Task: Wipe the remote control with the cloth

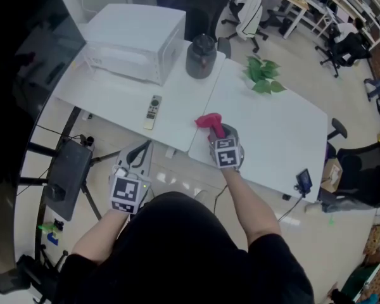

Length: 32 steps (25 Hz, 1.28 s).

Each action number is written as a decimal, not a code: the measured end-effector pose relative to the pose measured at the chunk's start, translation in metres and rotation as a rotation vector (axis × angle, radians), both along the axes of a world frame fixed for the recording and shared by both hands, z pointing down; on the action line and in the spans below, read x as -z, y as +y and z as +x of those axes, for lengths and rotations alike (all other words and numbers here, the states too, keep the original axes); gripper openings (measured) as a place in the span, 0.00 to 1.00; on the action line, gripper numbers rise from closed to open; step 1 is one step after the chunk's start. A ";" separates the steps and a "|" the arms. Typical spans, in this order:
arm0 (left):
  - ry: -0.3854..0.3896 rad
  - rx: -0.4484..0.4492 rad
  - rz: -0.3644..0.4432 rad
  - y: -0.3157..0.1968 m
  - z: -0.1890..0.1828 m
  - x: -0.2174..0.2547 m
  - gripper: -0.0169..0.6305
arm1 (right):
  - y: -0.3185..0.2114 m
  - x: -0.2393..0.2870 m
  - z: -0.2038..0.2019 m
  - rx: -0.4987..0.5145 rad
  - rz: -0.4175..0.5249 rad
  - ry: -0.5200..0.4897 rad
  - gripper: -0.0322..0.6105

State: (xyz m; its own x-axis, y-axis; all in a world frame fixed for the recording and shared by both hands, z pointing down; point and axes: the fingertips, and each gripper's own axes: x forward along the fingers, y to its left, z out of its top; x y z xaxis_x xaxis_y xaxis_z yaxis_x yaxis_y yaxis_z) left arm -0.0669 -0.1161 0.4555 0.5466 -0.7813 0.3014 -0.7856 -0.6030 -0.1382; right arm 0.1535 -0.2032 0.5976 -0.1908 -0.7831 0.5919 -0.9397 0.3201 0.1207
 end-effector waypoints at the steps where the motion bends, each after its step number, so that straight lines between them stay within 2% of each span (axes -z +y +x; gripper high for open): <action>1: -0.006 -0.003 0.000 0.002 0.000 0.000 0.03 | -0.003 -0.012 0.005 -0.008 -0.024 0.010 0.21; 7: -0.045 -0.008 -0.009 0.006 -0.002 0.000 0.03 | -0.014 -0.066 0.026 -0.026 -0.150 0.065 0.21; 17: -0.078 0.027 -0.026 0.008 -0.012 -0.003 0.03 | -0.018 -0.106 0.028 -0.028 -0.264 0.085 0.22; 20: -0.080 0.029 -0.027 0.007 -0.012 -0.004 0.03 | -0.020 -0.112 0.027 -0.025 -0.273 0.084 0.24; 26: -0.075 0.024 -0.029 0.002 -0.010 -0.006 0.03 | -0.020 -0.112 0.027 -0.025 -0.279 0.074 0.32; 32: -0.056 0.014 -0.013 -0.003 -0.005 -0.002 0.03 | -0.010 -0.088 0.032 -0.035 -0.229 0.040 0.33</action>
